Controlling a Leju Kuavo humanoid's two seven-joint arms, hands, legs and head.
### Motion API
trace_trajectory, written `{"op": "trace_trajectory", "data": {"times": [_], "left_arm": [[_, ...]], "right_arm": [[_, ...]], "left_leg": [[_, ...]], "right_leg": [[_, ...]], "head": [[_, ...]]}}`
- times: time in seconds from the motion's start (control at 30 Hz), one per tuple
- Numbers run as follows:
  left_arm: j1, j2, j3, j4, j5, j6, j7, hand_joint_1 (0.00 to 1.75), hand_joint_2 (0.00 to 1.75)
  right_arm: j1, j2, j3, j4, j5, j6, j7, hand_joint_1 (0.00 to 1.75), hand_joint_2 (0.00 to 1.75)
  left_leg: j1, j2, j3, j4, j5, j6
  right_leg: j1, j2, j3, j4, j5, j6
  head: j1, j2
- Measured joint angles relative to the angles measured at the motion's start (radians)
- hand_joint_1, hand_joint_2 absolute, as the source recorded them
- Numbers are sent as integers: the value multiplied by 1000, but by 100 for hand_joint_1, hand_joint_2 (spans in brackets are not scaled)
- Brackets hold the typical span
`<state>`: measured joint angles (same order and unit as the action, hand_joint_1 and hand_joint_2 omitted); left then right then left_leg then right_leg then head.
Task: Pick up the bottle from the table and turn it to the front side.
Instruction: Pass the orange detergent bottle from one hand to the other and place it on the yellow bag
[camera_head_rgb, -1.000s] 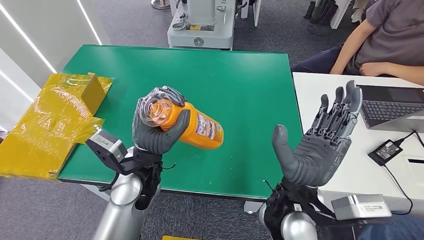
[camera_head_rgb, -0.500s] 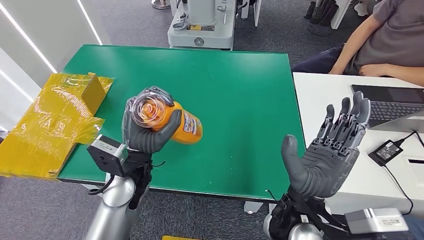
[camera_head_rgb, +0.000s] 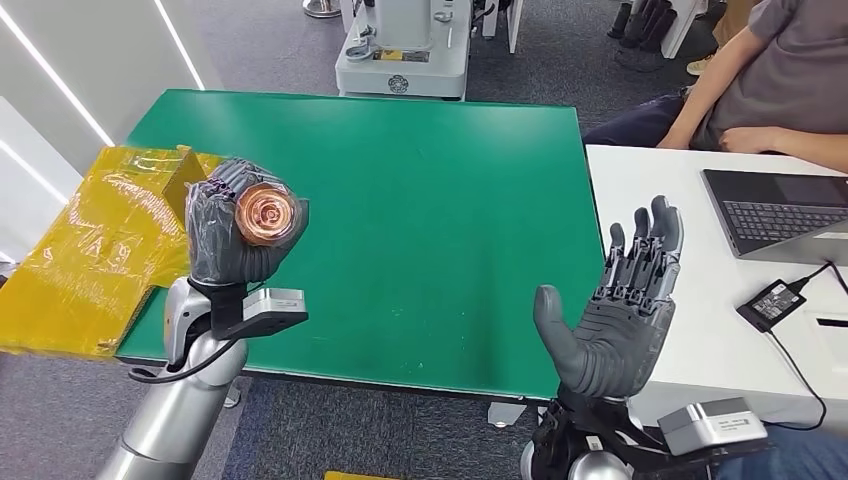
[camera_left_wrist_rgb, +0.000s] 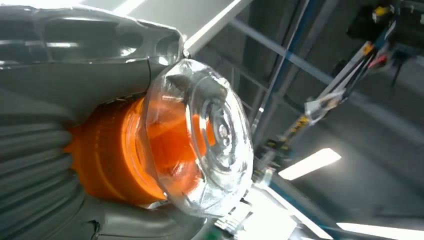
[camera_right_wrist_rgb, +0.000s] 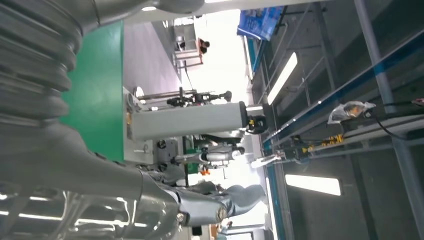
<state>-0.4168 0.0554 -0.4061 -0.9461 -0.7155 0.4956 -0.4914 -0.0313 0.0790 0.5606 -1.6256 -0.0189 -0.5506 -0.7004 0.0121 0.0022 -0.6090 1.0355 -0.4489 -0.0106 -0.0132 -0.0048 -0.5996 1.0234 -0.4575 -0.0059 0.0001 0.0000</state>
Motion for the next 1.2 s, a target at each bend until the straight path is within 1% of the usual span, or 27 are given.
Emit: {"op": "trace_trajectory", "data": {"times": [0.13, 0.2, 0.3, 0.43, 0.67, 0.8, 0.93, 1.03, 1.2], "left_arm": [[-37, 52, -29, 78, -162, 79, 68, 175, 175], [-52, 68, -44, 117, -215, 88, 84, 175, 175], [-69, 84, -67, 173, -283, 66, 97, 175, 175], [-97, 92, -104, 248, -342, -13, 98, 175, 175], [-170, 101, -138, 401, -352, -196, 46, 175, 175], [-206, 109, -146, 468, -354, -253, 40, 175, 175], [-235, 121, -149, 520, -362, -326, 57, 175, 175], [-249, 130, -151, 549, -368, -361, 67, 175, 175], [-275, 154, -152, 592, -385, -462, 115, 175, 175]], "right_arm": [[12, 0, -1, 1, 0, 9, 0, 0, 175], [20, 0, -1, 1, -1, 18, 0, 0, 175], [33, 0, -2, 1, -8, 48, 0, 0, 175], [45, 0, -3, 1, -5, 82, 0, 0, 175], [57, 0, -3, 1, 1, 106, 0, 0, 175], [61, 0, -4, 1, -1, 113, 0, 0, 175], [63, 0, -6, 1, -2, 120, 0, 0, 175], [65, 0, -7, 1, -1, 122, 0, 0, 175], [67, 1, -8, 0, 2, 129, 0, 0, 175]], "left_leg": [[0, 0, 0, 0, 0, 0], [0, 1, 0, 0, 0, 0], [0, 1, 0, 0, 0, 0], [0, 1, 0, 0, 0, 0], [0, 1, 0, 0, 0, 0], [0, 2, 0, 0, 0, -1], [0, 2, 0, 0, 0, -1], [0, 3, 0, 0, 0, -1], [0, 3, 0, 0, 0, -1]], "right_leg": [[0, 0, 0, 0, 0, 0], [0, 1, 0, 0, 0, 0], [0, 2, -1, 0, 0, 0], [0, 2, -1, 0, 0, 0], [0, 2, -1, 0, 0, -1], [0, 2, -2, 0, 0, -1], [0, 2, -2, 0, 0, -1], [0, 3, -2, 0, 0, -1], [0, 4, -2, 1, 0, -1]], "head": [[0, 0], [0, 0], [0, 0], [0, 0], [0, 0], [0, 0], [0, 0], [0, 0], [0, 0]]}}
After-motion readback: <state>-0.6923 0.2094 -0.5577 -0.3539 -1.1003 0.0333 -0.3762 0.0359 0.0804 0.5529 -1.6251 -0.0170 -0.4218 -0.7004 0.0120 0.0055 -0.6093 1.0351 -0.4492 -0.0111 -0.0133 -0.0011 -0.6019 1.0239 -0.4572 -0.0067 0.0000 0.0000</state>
